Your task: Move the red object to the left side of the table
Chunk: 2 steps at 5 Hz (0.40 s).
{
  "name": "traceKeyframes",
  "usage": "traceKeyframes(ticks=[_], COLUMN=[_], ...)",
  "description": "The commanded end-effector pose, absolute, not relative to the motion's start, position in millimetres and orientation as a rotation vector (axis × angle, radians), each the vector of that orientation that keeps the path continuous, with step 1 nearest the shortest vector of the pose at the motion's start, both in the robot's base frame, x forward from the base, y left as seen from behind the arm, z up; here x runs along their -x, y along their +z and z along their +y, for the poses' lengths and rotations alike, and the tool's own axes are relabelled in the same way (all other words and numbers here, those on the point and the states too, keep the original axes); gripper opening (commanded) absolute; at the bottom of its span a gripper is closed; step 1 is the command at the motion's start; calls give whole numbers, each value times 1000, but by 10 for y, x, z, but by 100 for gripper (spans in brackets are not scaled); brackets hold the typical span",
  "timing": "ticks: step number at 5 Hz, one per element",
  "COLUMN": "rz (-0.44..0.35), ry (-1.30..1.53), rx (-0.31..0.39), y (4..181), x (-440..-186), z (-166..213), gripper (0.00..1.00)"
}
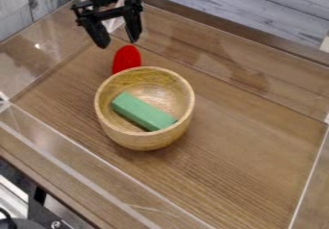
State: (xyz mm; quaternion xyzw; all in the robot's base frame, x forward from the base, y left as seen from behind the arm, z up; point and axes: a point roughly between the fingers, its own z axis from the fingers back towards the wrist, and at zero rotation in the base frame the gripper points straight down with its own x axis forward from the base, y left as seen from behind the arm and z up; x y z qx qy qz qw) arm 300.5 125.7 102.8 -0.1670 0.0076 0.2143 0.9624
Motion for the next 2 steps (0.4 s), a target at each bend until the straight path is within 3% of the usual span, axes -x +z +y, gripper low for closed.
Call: traceKeyframes(ticks=[1, 2], rz=[-44, -37], ry=[424, 387], rx=[316, 302], y=[1472, 1567], x=[-3008, -3025], z=[1337, 1447], gripper=[100, 0])
